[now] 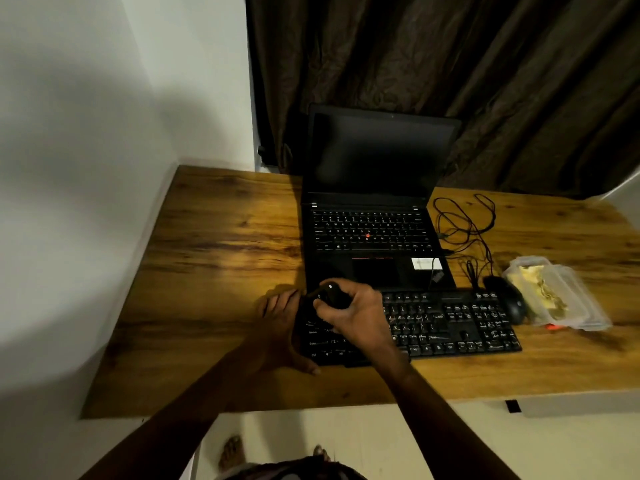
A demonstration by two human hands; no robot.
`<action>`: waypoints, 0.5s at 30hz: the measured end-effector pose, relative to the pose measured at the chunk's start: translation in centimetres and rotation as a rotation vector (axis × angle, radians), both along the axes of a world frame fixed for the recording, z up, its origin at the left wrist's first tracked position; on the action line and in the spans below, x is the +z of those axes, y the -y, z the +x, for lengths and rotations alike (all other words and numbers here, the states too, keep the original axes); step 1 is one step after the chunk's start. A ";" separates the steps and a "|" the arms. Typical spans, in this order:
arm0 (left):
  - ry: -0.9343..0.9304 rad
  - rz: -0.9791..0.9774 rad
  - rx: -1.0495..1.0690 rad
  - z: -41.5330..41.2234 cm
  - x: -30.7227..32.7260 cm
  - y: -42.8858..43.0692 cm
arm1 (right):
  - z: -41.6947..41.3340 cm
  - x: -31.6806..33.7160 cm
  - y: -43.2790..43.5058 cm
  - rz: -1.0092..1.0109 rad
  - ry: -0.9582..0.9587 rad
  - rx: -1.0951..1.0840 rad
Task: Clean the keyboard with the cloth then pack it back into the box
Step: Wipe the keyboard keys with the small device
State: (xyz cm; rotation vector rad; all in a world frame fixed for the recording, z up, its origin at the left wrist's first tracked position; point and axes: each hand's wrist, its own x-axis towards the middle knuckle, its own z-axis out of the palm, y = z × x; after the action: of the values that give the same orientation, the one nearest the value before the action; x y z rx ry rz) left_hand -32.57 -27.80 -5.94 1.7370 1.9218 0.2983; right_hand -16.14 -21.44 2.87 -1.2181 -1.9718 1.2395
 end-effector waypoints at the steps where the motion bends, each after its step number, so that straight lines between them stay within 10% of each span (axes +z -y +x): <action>1: 0.009 0.003 0.000 0.0 0.1 0.0 | 0.1 -0.1 -0.4 0.004 -0.012 -0.043; 15: 0.042 0.020 0.007 0.0 -0.1 0.0 | 0.0 -0.4 -0.6 -0.177 -0.126 -0.198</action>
State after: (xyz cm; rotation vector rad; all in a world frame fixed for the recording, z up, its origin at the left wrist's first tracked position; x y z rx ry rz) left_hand -32.58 -27.79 -6.00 1.7232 1.9016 0.3554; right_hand -16.17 -20.83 2.46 -1.3491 -1.6371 1.3747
